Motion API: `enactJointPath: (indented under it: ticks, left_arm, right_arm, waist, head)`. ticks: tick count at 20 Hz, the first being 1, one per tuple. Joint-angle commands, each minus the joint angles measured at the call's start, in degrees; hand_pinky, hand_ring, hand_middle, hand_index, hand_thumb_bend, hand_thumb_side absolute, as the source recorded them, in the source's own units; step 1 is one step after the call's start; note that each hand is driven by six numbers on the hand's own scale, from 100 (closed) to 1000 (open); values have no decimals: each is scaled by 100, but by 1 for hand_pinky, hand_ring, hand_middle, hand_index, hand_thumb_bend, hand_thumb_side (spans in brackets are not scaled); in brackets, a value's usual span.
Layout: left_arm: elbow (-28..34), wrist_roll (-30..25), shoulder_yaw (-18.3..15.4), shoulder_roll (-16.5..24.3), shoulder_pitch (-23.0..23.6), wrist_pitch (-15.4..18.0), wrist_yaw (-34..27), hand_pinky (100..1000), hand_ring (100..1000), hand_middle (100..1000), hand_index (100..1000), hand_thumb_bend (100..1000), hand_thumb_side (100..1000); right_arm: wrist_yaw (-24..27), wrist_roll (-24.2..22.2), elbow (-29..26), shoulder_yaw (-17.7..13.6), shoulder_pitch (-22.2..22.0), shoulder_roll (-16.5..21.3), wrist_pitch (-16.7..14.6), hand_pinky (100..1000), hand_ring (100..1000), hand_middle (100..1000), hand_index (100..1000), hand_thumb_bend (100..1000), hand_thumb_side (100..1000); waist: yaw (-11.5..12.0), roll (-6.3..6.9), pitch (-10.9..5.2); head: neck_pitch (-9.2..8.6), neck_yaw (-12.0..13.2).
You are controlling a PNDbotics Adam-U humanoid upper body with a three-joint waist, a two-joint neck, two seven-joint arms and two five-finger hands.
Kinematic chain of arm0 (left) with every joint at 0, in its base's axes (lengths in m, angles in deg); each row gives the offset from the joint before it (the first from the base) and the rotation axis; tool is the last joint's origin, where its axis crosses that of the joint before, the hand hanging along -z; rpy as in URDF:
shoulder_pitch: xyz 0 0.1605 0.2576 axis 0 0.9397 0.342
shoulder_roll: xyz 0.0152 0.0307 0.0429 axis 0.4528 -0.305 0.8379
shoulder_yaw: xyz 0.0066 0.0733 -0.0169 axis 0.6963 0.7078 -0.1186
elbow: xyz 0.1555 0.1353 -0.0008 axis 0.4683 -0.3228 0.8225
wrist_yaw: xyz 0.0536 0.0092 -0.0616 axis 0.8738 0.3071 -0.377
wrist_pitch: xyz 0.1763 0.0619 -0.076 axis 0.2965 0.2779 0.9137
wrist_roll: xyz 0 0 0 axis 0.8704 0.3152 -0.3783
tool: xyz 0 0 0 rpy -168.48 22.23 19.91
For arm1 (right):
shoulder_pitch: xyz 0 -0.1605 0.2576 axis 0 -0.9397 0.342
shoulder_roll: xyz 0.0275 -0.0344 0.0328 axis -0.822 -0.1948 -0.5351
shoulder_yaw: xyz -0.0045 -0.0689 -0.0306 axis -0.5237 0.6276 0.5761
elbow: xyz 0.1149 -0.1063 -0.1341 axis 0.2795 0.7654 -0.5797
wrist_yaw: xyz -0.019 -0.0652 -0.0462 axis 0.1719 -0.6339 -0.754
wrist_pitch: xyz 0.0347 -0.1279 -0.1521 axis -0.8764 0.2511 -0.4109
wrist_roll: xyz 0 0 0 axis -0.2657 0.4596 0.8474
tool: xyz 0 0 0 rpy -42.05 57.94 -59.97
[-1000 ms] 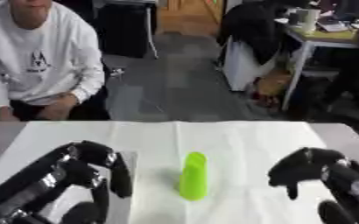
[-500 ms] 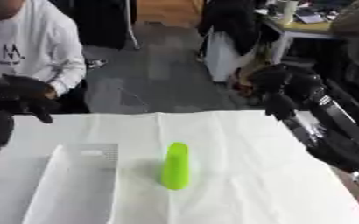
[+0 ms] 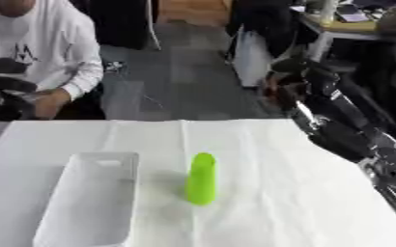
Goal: Pick up objects on the table and place them in the box.
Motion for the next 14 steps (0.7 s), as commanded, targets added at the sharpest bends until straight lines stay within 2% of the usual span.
enactJointPath:
  ticks: [1, 4, 5, 6, 9, 14]
  left_arm:
    - [84, 42, -21, -25, -117, -21, 86, 525, 622, 728, 826, 208, 873]
    - [84, 50, -20, -73, -164, -27, 128, 526, 623, 729, 827, 209, 873]
    - [84, 47, -17, -87, -176, -30, 137, 526, 623, 729, 828, 211, 871]
    - [84, 40, -13, -102, -190, -31, 145, 526, 623, 730, 828, 211, 871]
    - [84, 25, -13, -143, -231, -27, 178, 527, 625, 731, 826, 215, 868]
    - [84, 3, 1, -184, -268, -28, 217, 528, 627, 734, 827, 215, 868]
  right_arm:
    - [-141, -114, 349, 41, 191, -26, -58, 676, 815, 897, 919, 290, 926]
    - [-274, -119, 660, 71, 275, -154, -90, 713, 835, 908, 933, 314, 906]
    - [-308, -84, 744, 76, 301, -198, -100, 728, 851, 907, 933, 350, 890]
    - [-345, -28, 824, 79, 329, -245, -112, 726, 857, 907, 934, 386, 872]
    - [-516, 110, 1018, 112, 389, -351, -134, 725, 868, 911, 941, 421, 836]
    - [-760, 25, 1204, 210, 452, -483, -151, 771, 894, 933, 956, 452, 840]
  waist:
    - [29, -4, -55]
    - [91, -17, -32]
    - [107, -20, -25]
    - [127, -24, -16]
    - [180, -36, 3]
    - [235, -49, 25]
  head:
    - [-69, 52]
    - [-79, 88]
    - [-83, 94]
    - [-89, 97]
    - [-98, 100]
    - [-130, 132]
